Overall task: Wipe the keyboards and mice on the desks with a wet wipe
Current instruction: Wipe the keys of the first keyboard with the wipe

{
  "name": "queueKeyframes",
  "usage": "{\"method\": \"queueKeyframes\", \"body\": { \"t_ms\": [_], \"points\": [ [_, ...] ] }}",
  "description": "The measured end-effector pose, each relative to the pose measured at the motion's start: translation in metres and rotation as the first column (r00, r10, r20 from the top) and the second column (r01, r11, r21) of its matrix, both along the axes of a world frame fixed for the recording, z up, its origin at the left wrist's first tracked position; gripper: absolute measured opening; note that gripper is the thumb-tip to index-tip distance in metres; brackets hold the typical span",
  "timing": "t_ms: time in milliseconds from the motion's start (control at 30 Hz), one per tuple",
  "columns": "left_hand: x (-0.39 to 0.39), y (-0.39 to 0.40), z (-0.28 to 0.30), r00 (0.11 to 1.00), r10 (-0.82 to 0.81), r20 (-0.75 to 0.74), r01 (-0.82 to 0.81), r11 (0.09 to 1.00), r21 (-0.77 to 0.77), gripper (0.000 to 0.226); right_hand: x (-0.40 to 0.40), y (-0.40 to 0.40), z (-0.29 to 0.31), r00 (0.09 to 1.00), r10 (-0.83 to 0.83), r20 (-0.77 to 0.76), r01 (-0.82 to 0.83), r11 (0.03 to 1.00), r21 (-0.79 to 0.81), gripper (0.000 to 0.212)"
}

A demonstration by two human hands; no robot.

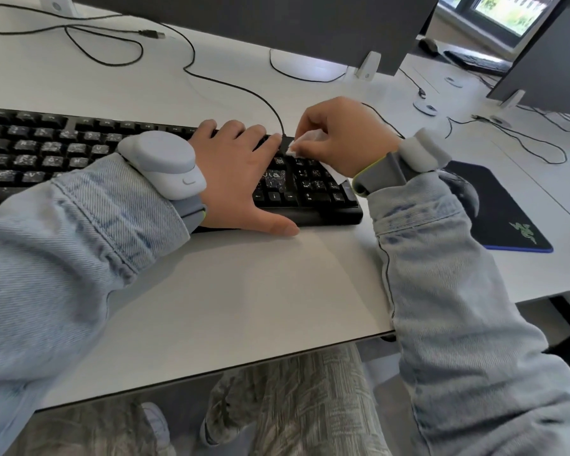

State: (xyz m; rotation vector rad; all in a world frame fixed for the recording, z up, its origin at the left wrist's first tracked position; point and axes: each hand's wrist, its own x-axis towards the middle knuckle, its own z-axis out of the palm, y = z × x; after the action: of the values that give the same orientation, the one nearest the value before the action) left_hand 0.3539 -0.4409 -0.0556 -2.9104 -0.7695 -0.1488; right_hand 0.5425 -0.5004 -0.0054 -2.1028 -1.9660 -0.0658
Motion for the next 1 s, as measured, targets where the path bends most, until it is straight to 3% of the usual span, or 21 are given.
{"method": "queueKeyframes", "body": {
  "t_ms": [533,733,867,1000],
  "points": [
    [0.000,-0.001,0.001,1.000,-0.004,0.009,0.004,1.000,0.001,0.139,0.005,-0.001,0.000,0.999,-0.046,-0.016,0.047,0.998,0.048,0.017],
    [0.000,-0.002,0.002,1.000,-0.004,0.006,0.004,1.000,-0.002,0.138,0.008,-0.001,0.000,0.997,-0.049,0.053,0.050,0.999,-0.016,0.017],
    [-0.001,-0.001,0.003,1.000,0.002,-0.007,-0.002,1.000,-0.006,0.140,0.010,-0.005,0.003,0.999,-0.051,0.002,0.051,0.998,0.039,0.018],
    [-0.001,-0.002,0.003,1.000,-0.002,-0.006,0.002,1.000,-0.010,0.139,-0.001,-0.007,0.002,1.000,-0.012,-0.023,0.011,0.999,-0.040,0.015]
  ]
}}
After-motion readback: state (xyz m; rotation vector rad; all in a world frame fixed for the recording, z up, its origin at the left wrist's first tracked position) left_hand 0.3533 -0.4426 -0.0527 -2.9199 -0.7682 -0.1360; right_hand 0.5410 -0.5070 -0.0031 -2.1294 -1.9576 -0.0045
